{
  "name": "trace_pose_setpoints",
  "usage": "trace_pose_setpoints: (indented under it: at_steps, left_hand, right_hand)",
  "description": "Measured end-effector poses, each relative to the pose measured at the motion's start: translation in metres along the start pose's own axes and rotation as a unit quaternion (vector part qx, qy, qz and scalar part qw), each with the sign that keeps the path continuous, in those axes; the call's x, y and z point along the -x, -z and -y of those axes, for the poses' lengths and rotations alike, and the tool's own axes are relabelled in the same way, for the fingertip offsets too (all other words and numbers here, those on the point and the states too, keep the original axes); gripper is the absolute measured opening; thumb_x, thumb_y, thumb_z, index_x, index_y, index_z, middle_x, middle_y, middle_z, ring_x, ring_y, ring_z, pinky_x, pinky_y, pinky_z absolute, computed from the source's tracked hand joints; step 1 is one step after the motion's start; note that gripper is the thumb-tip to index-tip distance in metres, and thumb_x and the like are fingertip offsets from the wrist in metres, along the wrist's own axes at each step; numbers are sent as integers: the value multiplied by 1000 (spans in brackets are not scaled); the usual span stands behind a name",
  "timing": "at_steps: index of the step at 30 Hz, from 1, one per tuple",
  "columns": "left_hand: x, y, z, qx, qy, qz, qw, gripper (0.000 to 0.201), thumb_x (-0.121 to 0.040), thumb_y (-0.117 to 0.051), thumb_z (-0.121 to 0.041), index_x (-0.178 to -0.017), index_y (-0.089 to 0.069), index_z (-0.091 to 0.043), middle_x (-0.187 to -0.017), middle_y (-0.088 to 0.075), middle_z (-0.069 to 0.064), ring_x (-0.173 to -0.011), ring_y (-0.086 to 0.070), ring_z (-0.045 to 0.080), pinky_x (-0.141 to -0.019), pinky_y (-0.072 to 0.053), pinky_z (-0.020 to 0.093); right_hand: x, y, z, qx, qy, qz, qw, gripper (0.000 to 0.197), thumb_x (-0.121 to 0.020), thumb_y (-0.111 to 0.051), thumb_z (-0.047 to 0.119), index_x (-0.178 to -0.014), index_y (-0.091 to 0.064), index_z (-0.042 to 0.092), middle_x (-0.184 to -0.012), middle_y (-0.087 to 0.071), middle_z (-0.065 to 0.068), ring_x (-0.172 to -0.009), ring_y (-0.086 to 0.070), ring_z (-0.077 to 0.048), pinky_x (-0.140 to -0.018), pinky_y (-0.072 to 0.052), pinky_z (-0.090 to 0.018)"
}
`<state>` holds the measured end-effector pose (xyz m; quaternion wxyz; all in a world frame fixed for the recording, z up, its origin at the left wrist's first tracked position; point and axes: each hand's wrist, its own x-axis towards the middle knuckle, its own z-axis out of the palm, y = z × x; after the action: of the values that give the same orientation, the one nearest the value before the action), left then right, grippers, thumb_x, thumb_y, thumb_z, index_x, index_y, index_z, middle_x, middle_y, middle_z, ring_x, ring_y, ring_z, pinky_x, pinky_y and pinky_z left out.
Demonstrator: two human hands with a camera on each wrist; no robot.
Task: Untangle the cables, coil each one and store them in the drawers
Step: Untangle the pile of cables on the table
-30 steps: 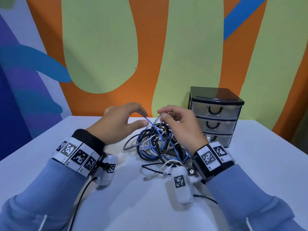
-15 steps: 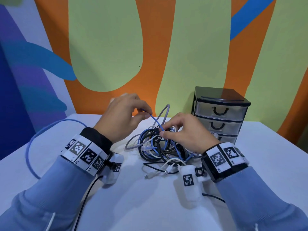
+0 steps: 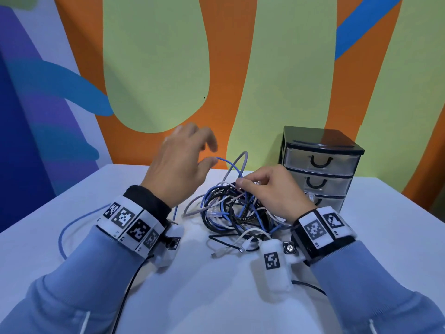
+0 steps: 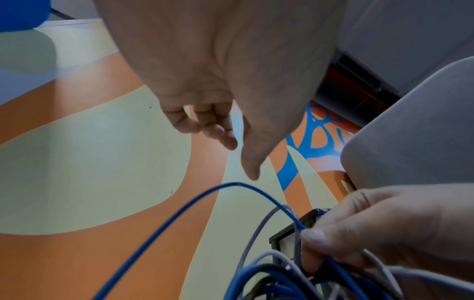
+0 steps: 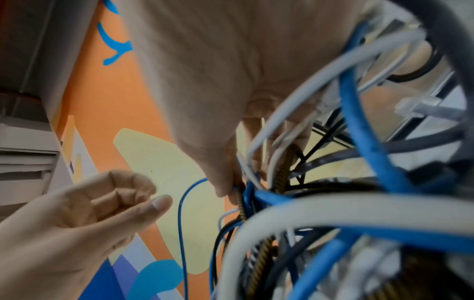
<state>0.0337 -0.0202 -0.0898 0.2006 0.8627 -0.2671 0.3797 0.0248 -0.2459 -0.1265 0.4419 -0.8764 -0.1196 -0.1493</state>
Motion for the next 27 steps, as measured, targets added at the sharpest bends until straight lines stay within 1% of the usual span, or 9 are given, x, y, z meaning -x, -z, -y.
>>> trace_pose_setpoints:
  at_steps: [2, 5, 6, 8, 10, 14, 19, 22, 27]
  left_hand:
    - [-1, 2, 7, 10, 75, 56, 996, 20, -92, -79, -39, -85, -65, -27, -77, -63, -12, -73, -55, 8, -65, -39, 34]
    - [6, -3, 13, -56, 154, 317, 934, 35, -91, -72, -62, -95, -74, -27, -83, -75, -7, -79, -66, 12, -71, -49, 32]
    - [9, -6, 15, -49, 165, 383, 908, 39, -92, -70, -65, -100, -74, -27, -85, -77, -6, -77, -66, 9, -73, -50, 30]
    - [11, -8, 15, 1, 178, 429, 885, 37, -94, -69, -62, -91, -72, -25, -74, -76, -5, -64, -62, 5, -69, -47, 28]
    - [9, -10, 16, 37, 183, 419, 888, 38, -94, -74, -54, -80, -67, -20, -67, -72, -4, -63, -60, 10, -68, -47, 28]
    - [9, -13, 14, 121, 212, 375, 894, 33, -95, -76, -43, -82, -68, -14, -69, -74, -1, -65, -66, 18, -64, -50, 30]
    - [4, -8, 14, 189, 191, 199, 942, 26, -103, -68, -36, -86, -62, -17, -58, -66, -4, -49, -53, 17, -54, -39, 32]
    - [3, -6, 15, 208, 163, 124, 957, 23, -106, -63, -34, -89, -57, -21, -55, -58, 5, -47, -42, 17, -52, -31, 33]
    - [0, -2, 14, 217, 146, 54, 964, 21, -108, -59, -34, -93, -53, -20, -56, -60, 5, -48, -35, 15, -47, -26, 27]
  right_hand:
    - [0, 1, -2, 0, -12, -5, 1000, 22, -95, -75, 37, -86, -85, 20, -56, -62, 27, -55, -55, 7, -63, -40, -19]
    - [0, 1, -4, 12, 6, -45, 999, 14, -91, -80, 41, -81, -82, 30, -92, -70, -4, -78, -61, -17, -75, -47, -27]
    - [1, 1, -2, 31, 14, -60, 998, 10, -89, -82, 42, -82, -79, 34, -101, -62, -3, -90, -58, -19, -80, -46, -25]
    - [3, 1, 5, 56, 51, -88, 993, 7, -86, -84, 41, -83, -79, 35, -100, -50, 6, -99, -51, -14, -86, -42, -28]
    - [4, 1, 11, 42, 102, -116, 987, 10, -88, -83, 38, -81, -82, 30, -88, -56, 11, -86, -54, -13, -78, -44, -31]
    - [5, 0, 16, -56, 136, -147, 978, 12, -93, -79, 28, -84, -81, 20, -72, -72, 3, -69, -63, -19, -69, -54, -38]
    - [4, 3, 20, -167, 126, -186, 960, 10, -100, -72, 27, -93, -73, 20, -75, -70, -1, -65, -70, -28, -67, -59, -51]
    - [3, 3, 19, -195, 106, -174, 959, 12, -102, -69, 25, -94, -70, 16, -80, -70, 2, -65, -73, -26, -68, -62, -53]
    - [2, -2, 15, -235, 65, -96, 965, 17, -103, -67, 20, -96, -66, 4, -79, -74, -17, -67, -75, -30, -77, -64, -52]
